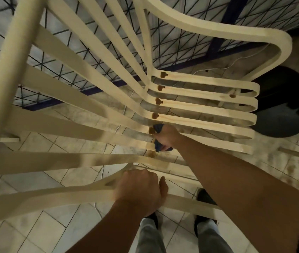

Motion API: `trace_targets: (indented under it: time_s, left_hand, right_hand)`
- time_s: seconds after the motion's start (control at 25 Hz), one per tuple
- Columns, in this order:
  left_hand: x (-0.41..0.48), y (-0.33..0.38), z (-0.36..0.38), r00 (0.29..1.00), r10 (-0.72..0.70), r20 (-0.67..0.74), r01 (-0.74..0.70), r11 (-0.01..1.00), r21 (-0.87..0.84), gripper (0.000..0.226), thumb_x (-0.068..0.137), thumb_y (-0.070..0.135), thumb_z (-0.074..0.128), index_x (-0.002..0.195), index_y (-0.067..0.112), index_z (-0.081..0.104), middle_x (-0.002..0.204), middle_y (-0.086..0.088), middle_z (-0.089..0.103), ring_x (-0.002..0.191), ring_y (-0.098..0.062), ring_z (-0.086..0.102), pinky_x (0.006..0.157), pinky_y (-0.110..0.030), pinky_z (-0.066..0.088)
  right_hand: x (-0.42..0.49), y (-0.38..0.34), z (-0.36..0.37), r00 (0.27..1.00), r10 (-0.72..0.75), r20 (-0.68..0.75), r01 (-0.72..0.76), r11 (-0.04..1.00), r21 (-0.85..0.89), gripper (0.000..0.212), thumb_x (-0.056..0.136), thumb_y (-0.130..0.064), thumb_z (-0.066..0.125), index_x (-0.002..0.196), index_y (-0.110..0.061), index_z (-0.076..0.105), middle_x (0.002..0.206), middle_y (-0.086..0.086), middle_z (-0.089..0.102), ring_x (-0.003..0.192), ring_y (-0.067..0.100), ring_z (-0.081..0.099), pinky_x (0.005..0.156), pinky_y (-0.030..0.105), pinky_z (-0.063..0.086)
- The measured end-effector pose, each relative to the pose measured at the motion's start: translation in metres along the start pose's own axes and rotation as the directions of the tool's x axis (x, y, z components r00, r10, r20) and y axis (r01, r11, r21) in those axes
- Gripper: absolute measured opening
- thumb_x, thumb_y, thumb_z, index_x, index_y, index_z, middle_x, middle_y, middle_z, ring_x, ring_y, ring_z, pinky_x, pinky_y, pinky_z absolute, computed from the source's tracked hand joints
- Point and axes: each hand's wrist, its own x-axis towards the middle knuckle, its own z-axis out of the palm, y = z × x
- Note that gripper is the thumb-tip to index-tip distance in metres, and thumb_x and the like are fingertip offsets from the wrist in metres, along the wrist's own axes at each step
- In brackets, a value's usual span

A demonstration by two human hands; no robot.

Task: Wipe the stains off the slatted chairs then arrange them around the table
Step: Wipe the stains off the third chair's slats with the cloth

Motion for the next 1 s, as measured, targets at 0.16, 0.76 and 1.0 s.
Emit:
trace_targets:
  time_s: [0.16, 0.76, 1.0]
  left_hand:
    - [0.002, 0.001, -0.003, 1.000, -0.011, 0.024, 0.011, 1.000, -0.008, 0.057, 0.104, 0.058, 0.021, 0.071, 0.019, 0.047, 0.067, 0.000, 0.049, 0.071, -0.016, 0.059, 0.072, -0.032, 0.052]
    - [0.000, -0.005, -0.002, 0.998, 0.058, 0.034, -0.055, 0.996, -0.069, 0.058, 0.106, 0.052, 0.020, 0.080, 0.016, 0.057, 0.066, -0.003, 0.050, 0.069, -0.019, 0.058, 0.076, -0.036, 0.051]
    - [0.002, -0.005, -0.001, 0.997, 0.056, 0.046, -0.053, 0.996, -0.066, 0.056, 0.106, 0.051, 0.022, 0.078, 0.015, 0.055, 0.066, -0.004, 0.050, 0.069, -0.021, 0.056, 0.069, -0.037, 0.046]
  right_hand:
    - [0.001, -0.026, 0.018, 0.994, -0.071, -0.080, 0.069, 0.997, -0.027, 0.024, 0.096, -0.018, 0.062, 0.109, 0.000, 0.070, 0.105, 0.017, 0.070, 0.094, 0.028, 0.068, 0.061, 0.027, 0.052]
    - [-0.026, 0.054, -0.019, 0.937, 0.117, -0.330, -0.071, 0.987, 0.147, 0.020, 0.100, -0.012, 0.057, 0.080, -0.009, 0.056, 0.073, 0.004, 0.056, 0.075, 0.023, 0.060, 0.070, 0.031, 0.044]
    - [-0.009, 0.010, 0.011, 0.976, 0.111, -0.185, -0.067, 0.972, 0.226, 0.011, 0.094, -0.013, 0.066, 0.094, -0.001, 0.067, 0.080, 0.014, 0.072, 0.064, 0.024, 0.073, 0.053, 0.028, 0.059]
